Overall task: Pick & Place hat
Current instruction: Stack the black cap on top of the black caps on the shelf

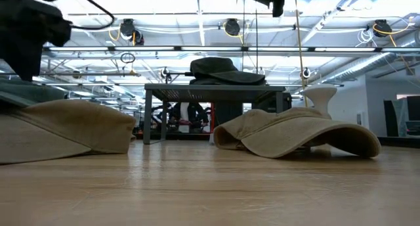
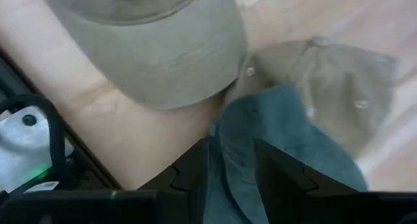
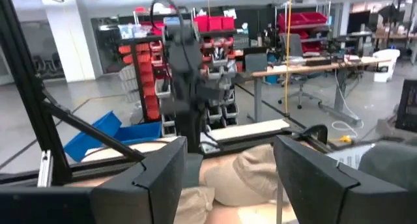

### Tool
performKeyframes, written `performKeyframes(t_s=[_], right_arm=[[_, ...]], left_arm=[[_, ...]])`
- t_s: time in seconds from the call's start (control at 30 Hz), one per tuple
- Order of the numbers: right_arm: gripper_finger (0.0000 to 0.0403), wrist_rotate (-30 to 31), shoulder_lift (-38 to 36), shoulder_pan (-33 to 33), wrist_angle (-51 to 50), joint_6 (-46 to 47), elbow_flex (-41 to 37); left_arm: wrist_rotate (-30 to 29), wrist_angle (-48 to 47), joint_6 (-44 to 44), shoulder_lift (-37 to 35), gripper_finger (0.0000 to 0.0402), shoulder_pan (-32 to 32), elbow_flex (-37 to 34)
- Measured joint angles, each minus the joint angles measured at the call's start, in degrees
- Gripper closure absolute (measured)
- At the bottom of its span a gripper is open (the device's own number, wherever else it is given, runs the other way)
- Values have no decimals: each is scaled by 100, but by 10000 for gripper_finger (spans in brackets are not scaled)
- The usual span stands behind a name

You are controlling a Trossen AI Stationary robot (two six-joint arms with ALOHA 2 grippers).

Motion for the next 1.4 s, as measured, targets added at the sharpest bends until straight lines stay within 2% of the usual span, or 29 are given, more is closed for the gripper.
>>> performKeyframes(t_s=[0.1, 0.23, 0.37, 0.57, 0.73, 0.87, 0.97, 1.13, 1.3, 1.4], right_arm=[[179, 0, -135, 0, -9, -186, 0], [181, 4, -320, 0, -173, -433, -2], [181, 5, -543, 0, -363, -580, 0], [181, 7, -902, 0, -576, -769, 3], [181, 20, -1109, 0, -836, -766, 6], [181, 24, -1167, 0, -918, -746, 7], [182, 24, -1165, 0, -967, -661, 6], [181, 26, -1156, 0, -1130, -488, 5], [186, 77, -1154, 0, -1195, -488, 5], [190, 340, -1154, 0, -1192, -493, 5]], left_arm=[[35, 58, -99, 506, 280, 2, 0], [378, 121, -5, 1272, 280, -46, 0], [1067, 1087, 75, 1822, 280, -304, 10], [1296, 2618, -410, 2270, 280, -848, 15], [1249, 2864, -532, 2340, 280, -1140, 43], [943, 2271, 285, 2253, 280, -1083, 249], [803, 1785, 1384, 2242, 280, -957, 428], [634, 1690, 3099, 2266, 280, -879, 514], [679, 1523, 4087, 2425, 275, -879, 509], [688, 1465, 4488, 2491, 250, -879, 502]])
